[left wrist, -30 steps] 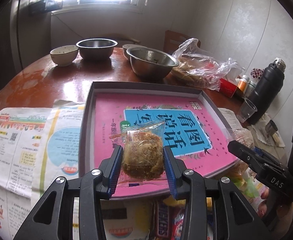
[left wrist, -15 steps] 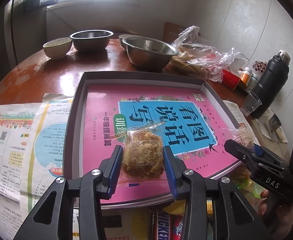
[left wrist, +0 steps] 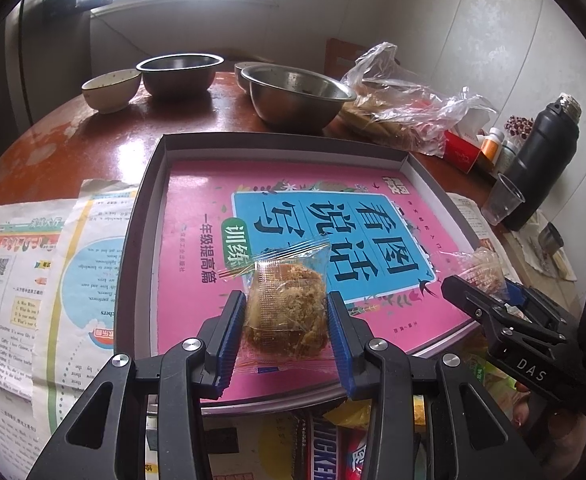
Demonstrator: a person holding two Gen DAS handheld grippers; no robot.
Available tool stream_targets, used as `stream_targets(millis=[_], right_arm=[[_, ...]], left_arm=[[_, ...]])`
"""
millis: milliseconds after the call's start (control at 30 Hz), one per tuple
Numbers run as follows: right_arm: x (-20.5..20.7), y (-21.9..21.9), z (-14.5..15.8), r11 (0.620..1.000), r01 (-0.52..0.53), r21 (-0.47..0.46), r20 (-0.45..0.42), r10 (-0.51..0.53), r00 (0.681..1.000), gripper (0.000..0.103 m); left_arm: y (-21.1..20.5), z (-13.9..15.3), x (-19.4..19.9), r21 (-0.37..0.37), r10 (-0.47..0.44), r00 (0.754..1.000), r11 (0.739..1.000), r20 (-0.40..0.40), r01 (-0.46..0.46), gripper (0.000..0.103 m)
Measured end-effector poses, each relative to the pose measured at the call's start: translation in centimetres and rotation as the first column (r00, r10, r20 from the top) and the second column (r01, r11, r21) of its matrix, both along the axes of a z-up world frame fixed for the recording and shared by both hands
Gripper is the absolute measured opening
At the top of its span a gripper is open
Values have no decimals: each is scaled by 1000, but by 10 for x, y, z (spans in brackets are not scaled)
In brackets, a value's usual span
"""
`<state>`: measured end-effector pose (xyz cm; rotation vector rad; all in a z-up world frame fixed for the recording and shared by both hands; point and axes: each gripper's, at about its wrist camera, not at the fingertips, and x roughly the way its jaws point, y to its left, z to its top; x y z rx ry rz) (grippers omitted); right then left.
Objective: Organize snacks
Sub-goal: 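Carry both pastries over the gray tray while the right gripper releases its pastry inside, then lower the floss pastry into the tray and open the left gripper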
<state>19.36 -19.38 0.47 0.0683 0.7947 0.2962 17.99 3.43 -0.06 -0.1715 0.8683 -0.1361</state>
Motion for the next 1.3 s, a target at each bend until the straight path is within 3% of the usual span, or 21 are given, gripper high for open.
stream_targets(millis=[733,833,900,1300], right_arm=[[-4,-10,5,999,40,23,20,-40,999,79],[-5,-12,6,999,44,32,19,-45,999,80],[-5,-14,7,998,48,38,20,-49,999,80],[-13,-20,16,996,58,74,40,-61,997,81]], left_arm=[[1,-4,-1,-12,5,1000,1000,-19,-5,45],[2,-2,-2,-10,10,1000,1000,-11,-10,49],[2,1,-3,-5,12,1000,1000,0,-12,59],[6,21,-18,4,36,998,999,52,-36,75]])
